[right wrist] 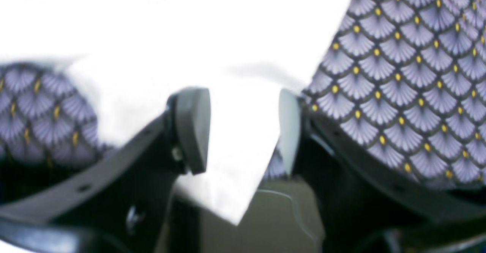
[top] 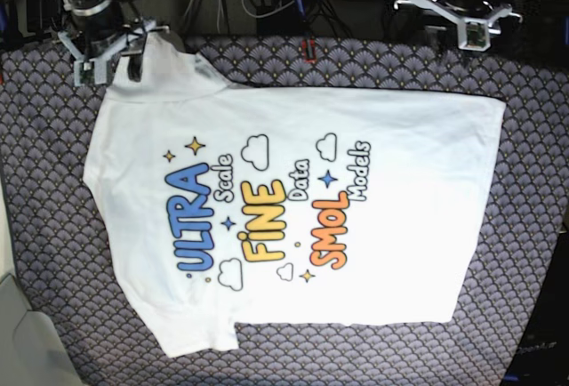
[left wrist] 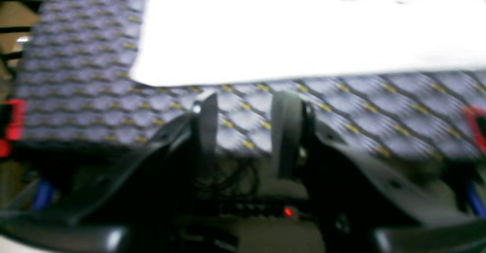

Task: Fold the T-shirt properly
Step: 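Move both grippers down to the shoulder corners beside the collar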

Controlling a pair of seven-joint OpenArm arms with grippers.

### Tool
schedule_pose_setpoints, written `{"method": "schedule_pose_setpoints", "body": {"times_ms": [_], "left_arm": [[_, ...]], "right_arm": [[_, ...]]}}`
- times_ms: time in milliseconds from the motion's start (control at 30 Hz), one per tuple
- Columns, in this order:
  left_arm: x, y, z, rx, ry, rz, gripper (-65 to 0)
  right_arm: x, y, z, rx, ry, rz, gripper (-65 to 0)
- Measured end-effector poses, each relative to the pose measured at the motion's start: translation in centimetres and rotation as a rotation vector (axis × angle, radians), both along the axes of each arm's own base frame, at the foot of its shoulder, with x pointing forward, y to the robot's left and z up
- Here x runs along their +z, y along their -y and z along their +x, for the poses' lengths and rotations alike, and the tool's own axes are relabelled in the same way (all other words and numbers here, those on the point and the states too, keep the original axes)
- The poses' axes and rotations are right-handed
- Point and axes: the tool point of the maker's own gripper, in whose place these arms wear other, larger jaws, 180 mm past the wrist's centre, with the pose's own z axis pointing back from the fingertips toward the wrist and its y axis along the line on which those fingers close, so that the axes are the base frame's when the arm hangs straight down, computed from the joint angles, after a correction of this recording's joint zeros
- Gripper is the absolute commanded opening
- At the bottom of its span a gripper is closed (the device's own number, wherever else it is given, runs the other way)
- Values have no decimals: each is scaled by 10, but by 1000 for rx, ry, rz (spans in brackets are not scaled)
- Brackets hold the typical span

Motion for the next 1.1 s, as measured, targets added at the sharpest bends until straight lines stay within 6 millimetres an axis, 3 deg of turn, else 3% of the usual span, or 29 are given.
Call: {"method": "schedule_pose_setpoints", "body": {"times_ms": [233,367,567,700,867,1000,1100], "left_arm": [[6,-12,9,17,27,24,-412],[10,-12,17,14,50,26,-412],[8,-12,15,13,43,26,-412],[8,-12,15,15,43,25,-412],[8,-12,15,14,43,26,-412],[8,-13,15,15,43,27,-412],[6,-14,14,14,36,30,-412]], "right_arm": [[-11,21,3,6,-71,26,-350],[-23,13,-1,40,-97,61,-351],[-49,16,-19,13,-172,84,-351],[-51,16,-20,10,-175,88,-351],[-52,11,-20,10,-171,100,-351],[-53,-6,-18,42,-162,133,-356],[-53,-18,-19,81,-160,155,-407]]}}
